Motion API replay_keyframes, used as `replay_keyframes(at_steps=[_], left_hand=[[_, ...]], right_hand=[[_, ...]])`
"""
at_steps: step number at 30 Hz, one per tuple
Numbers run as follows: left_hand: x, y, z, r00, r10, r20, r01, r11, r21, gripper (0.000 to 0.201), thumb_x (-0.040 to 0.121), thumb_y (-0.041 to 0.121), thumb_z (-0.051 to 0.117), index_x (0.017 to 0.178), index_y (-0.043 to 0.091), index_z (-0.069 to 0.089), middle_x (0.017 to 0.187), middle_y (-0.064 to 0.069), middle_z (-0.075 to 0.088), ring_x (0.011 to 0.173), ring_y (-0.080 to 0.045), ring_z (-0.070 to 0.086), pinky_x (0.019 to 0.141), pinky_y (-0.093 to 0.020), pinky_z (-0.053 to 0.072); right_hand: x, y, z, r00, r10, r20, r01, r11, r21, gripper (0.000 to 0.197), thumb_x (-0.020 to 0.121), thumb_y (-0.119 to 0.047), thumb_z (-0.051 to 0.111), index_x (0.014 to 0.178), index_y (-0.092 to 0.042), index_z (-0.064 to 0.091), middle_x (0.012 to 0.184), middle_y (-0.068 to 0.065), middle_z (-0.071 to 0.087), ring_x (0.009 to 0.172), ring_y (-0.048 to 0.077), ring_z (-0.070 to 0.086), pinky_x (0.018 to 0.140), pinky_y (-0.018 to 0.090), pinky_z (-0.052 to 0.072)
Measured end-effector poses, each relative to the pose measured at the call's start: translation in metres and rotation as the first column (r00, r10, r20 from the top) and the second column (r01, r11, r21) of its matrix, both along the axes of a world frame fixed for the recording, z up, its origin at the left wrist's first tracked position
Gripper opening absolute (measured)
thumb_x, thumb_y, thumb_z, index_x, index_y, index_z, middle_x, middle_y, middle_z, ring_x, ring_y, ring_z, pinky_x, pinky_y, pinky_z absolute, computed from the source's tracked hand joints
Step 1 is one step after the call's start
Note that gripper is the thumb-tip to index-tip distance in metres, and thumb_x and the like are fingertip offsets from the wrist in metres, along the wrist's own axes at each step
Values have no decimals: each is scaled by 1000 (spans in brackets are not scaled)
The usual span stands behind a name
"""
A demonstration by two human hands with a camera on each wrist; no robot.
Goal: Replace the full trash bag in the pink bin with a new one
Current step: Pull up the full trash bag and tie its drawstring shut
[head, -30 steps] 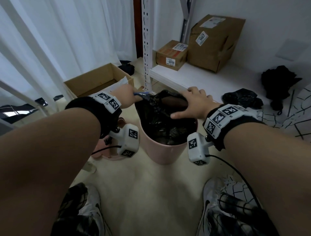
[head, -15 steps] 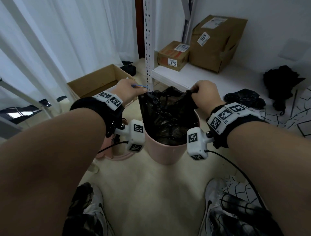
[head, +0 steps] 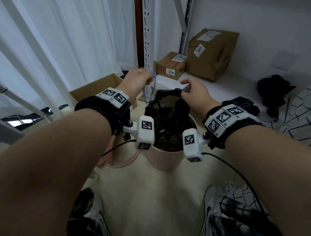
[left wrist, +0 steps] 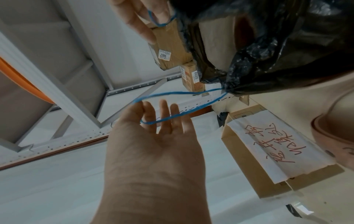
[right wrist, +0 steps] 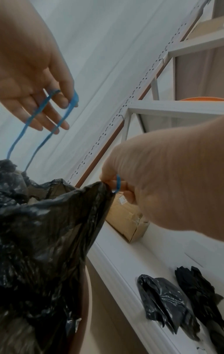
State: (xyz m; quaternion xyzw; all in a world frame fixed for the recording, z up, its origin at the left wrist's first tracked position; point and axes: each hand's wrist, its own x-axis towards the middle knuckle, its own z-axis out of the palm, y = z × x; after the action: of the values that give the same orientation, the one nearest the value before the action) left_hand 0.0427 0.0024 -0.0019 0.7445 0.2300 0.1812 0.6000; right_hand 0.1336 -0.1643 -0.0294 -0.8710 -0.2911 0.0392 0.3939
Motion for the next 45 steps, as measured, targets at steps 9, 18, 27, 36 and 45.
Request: replay_keyframes(at_steps=[9, 18, 27, 36, 45], left_hand=[[-11, -16, 26, 988, -146, 58, 149, 986, -70, 16, 95, 18, 54, 82, 11, 59, 76, -3, 68, 65, -10, 65, 79, -24, 55], [-7, -33, 15, 939, -343, -3, 335, 916, 221, 18, 86, 5, 64, 103, 9, 66, 77, 7, 58, 59, 13, 53, 64, 0, 41], [1, -15, -5, 991, -115, 67, 102, 980, 169, 15, 90, 13, 62, 95, 1, 67, 74, -2, 61, 61, 2, 55, 65, -7, 44], [2, 16, -23, 975, 178, 130, -206, 948, 243, 23, 93, 20, 58, 79, 4, 68, 62, 0, 59, 54, 1, 50, 63, -12, 42], [5, 15, -31, 979, 142, 149, -141, 990, -19, 32, 101, 19, 42, 78, 3, 58, 69, -9, 60, 64, -16, 59, 62, -22, 52]], right_hand=[[-8, -7, 41, 999, -49, -23, 54, 911, 410, 24, 83, 4, 60, 102, -11, 60, 72, -7, 51, 67, 5, 50, 71, 17, 45], [-31, 9, 48, 959, 267, -94, -184, 838, 514, 25, 82, 10, 61, 92, -13, 59, 73, 0, 55, 63, 4, 54, 62, 12, 48], [-7, 19, 0, 967, 244, -76, -251, 962, -108, 24, 95, -27, 50, 112, -20, 65, 119, 9, 61, 106, 19, 49, 104, 42, 40], [12, 16, -46, 994, 104, -16, -100, 877, -470, 30, 93, -26, 42, 67, -29, 57, 96, -1, 59, 103, 27, 51, 97, 46, 40], [-1, 23, -42, 986, 153, -64, -165, 952, -258, 27, 94, -23, 52, 91, 1, 65, 88, 18, 63, 86, 31, 57, 77, 35, 44]])
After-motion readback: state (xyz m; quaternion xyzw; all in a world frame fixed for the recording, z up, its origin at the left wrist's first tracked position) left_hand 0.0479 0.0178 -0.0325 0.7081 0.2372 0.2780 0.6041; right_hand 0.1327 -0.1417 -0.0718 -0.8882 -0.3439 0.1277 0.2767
